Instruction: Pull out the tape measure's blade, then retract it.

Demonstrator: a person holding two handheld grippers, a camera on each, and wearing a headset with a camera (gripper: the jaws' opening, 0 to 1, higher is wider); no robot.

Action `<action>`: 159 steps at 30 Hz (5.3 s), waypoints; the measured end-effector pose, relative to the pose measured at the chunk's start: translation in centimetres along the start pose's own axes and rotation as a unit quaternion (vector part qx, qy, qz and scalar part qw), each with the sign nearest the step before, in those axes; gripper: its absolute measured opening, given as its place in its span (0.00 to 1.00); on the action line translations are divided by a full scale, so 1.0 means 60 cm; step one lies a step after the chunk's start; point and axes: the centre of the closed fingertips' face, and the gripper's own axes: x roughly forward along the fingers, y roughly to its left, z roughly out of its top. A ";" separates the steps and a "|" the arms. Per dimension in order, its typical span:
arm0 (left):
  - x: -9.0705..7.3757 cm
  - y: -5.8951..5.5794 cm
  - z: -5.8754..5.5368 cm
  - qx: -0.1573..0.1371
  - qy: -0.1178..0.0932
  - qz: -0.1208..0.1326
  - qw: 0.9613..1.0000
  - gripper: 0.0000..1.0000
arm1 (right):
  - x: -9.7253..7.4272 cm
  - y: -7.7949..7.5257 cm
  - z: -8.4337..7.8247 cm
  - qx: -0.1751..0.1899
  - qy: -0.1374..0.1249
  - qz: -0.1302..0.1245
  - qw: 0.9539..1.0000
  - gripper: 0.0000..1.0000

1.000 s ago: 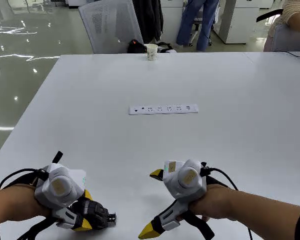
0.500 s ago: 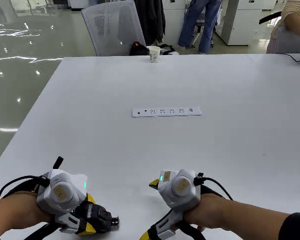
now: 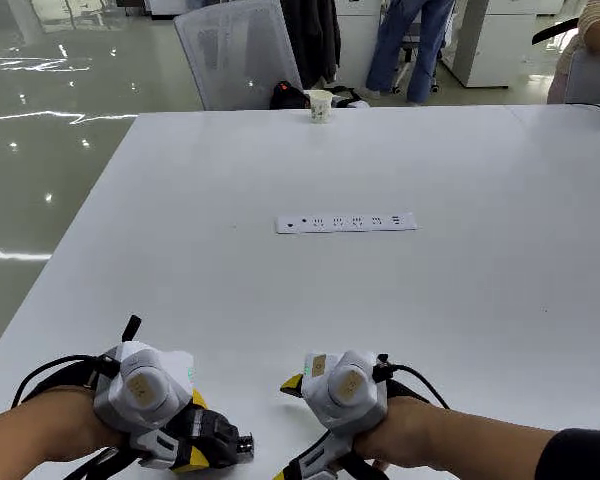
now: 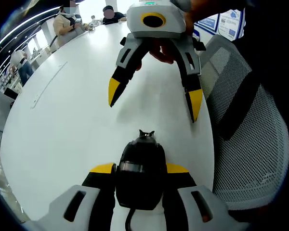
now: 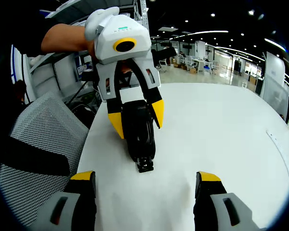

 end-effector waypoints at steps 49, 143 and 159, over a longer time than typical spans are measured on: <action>0.002 -0.001 -0.001 -0.006 -0.006 -0.008 1.000 0.32 | 0.067 -0.003 0.000 -0.049 0.034 -0.002 0.998 0.13; -0.001 -0.001 0.000 -0.013 -0.014 -0.013 1.000 0.32 | 0.009 -0.009 -0.050 -0.064 0.067 0.001 0.996 0.11; -0.001 -0.001 -0.001 -0.015 -0.014 -0.012 1.000 0.32 | -0.005 -0.012 -0.059 -0.062 0.068 0.002 0.996 0.11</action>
